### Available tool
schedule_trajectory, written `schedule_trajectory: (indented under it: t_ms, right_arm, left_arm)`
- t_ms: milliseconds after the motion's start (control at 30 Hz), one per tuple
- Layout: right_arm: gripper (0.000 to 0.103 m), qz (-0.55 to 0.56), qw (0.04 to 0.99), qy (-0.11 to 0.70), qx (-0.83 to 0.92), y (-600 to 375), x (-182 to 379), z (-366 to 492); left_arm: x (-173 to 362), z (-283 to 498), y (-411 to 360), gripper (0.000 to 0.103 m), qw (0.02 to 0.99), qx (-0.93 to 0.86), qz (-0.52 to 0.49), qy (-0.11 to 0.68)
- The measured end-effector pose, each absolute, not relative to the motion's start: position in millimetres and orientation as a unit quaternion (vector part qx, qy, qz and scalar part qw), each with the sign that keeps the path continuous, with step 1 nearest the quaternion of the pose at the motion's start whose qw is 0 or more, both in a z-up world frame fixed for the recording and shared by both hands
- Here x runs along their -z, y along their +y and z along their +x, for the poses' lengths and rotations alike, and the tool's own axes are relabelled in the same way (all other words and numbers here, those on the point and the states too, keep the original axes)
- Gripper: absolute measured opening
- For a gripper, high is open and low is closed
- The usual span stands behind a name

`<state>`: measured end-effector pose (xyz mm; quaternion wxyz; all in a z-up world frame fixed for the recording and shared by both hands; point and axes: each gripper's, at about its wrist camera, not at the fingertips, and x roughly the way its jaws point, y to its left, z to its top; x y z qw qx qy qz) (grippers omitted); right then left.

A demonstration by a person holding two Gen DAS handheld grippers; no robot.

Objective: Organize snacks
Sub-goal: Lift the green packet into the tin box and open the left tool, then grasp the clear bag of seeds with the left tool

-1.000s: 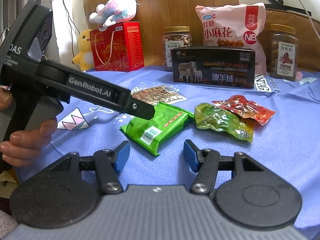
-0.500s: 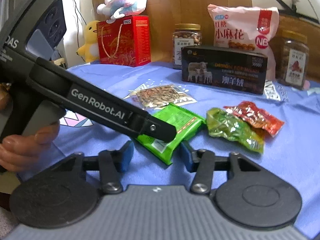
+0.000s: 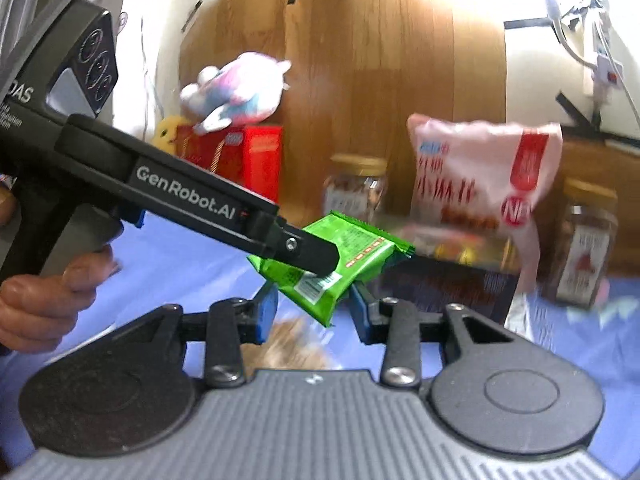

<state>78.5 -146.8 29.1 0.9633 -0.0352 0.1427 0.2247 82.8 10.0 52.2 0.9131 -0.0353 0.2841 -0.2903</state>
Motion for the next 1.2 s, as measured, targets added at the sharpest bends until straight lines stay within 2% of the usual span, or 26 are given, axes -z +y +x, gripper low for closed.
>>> schedule_trajectory:
  t_ms: [133, 233, 367, 500, 533, 633, 733, 900, 933, 1100, 1133, 1200]
  right_arm:
    - [0.042, -0.020, 0.961, 0.159, -0.226, -150.9, -42.0, 134.4]
    - [0.043, -0.018, 0.960, 0.175, -0.217, -144.1, -41.0, 175.2]
    - [0.044, 0.006, 0.961, 0.201, -0.189, -148.3, -31.5, 196.8]
    - [0.049, 0.049, 0.961, 0.192, -0.194, -158.4, -32.1, 162.5]
    - [0.052, 0.061, 0.957, 0.200, -0.202, -159.0, -33.2, 154.3]
    - [0.052, 0.096, 0.937, 0.232, -0.241, -166.9, -24.3, 137.5]
    - [0.052, 0.138, 0.912, 0.279, -0.267, -167.1, -8.2, 130.4]
    - [0.052, 0.186, 0.889, 0.325, -0.264, -165.3, 17.5, 109.3]
    - [0.052, 0.196, 0.883, 0.332, -0.267, -165.5, 21.9, 103.6]
    - [0.053, 0.120, 0.904, 0.319, -0.259, -149.1, 26.9, 74.6]
    - [0.058, 0.115, 0.907, 0.315, -0.255, -149.7, 27.8, 69.1]
    - [0.063, 0.099, 0.915, 0.306, -0.244, -153.6, 29.7, 56.1]
  left_arm:
    - [-55.0, 139.9, 2.0, 0.045, 0.922, 0.266, -0.044, 0.280]
    - [-45.0, 186.9, -6.9, 0.052, 0.930, 0.235, -0.043, 0.280]
    - [-23.7, 222.3, -7.4, 0.052, 0.922, 0.198, -0.044, 0.330]
    - [-27.1, 196.9, 17.5, 0.053, 0.920, 0.224, -0.073, 0.312]
    - [-28.8, 186.4, 26.0, 0.054, 0.919, 0.229, -0.083, 0.310]
    - [-29.5, 162.4, 44.2, 0.054, 0.914, 0.233, -0.086, 0.320]
    - [-16.3, 141.4, 56.4, 0.065, 0.905, 0.230, -0.068, 0.351]
    - [25.9, 129.9, 58.2, 0.064, 0.881, 0.202, -0.052, 0.423]
    - [28.1, 121.8, 58.3, 0.064, 0.889, 0.200, -0.049, 0.408]
    - [28.3, 84.0, 35.2, 0.065, 0.878, 0.252, -0.031, 0.407]
    - [28.1, 76.1, 31.5, 0.065, 0.877, 0.254, -0.033, 0.406]
    - [28.6, 63.7, 26.9, 0.065, 0.872, 0.265, -0.049, 0.408]
